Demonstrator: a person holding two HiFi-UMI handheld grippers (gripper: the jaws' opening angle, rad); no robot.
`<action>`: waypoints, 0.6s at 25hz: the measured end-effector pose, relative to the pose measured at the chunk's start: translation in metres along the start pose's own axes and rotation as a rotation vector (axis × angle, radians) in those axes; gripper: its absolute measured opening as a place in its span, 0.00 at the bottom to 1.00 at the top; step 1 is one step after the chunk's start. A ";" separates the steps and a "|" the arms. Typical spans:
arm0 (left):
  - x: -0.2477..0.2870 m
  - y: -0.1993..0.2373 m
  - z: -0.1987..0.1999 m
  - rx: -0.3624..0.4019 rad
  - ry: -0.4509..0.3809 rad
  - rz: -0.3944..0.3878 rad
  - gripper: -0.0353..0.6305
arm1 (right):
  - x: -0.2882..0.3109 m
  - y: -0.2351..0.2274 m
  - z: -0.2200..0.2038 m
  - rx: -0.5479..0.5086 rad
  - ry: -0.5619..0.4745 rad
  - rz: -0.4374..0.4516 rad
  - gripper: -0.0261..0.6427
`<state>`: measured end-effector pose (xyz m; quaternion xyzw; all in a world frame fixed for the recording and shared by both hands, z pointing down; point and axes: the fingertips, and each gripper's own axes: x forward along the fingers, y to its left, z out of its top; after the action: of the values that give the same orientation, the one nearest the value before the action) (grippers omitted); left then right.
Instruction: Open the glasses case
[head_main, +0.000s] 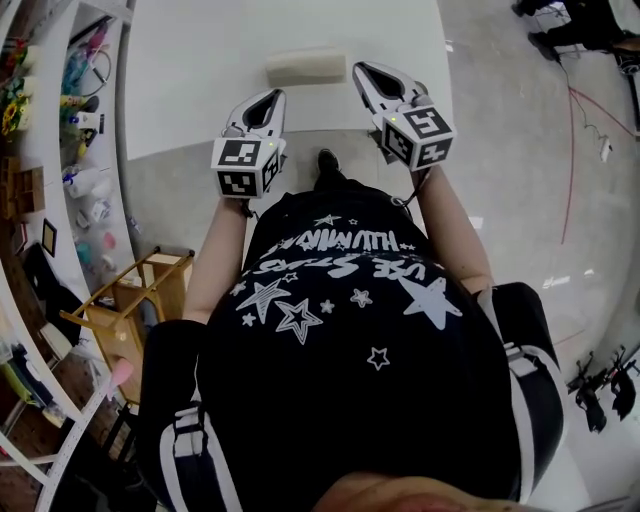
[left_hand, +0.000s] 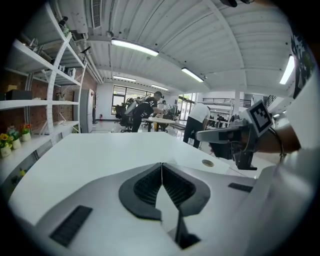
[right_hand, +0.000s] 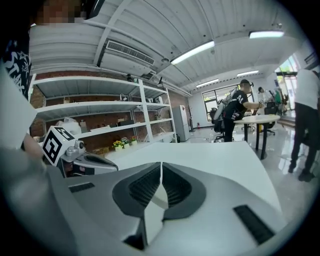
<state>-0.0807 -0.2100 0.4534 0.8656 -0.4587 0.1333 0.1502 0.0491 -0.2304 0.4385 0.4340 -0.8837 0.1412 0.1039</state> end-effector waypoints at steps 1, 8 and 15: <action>0.005 0.000 -0.002 0.002 0.011 0.004 0.07 | 0.003 -0.002 -0.002 -0.001 0.011 0.006 0.05; 0.039 0.010 -0.022 -0.004 0.085 0.050 0.07 | 0.031 -0.019 -0.015 -0.048 0.088 0.067 0.05; 0.065 0.018 -0.044 -0.025 0.160 0.087 0.07 | 0.048 -0.025 -0.027 -0.094 0.147 0.129 0.05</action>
<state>-0.0645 -0.2519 0.5205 0.8296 -0.4839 0.2026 0.1914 0.0421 -0.2710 0.4829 0.3593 -0.9054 0.1373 0.1795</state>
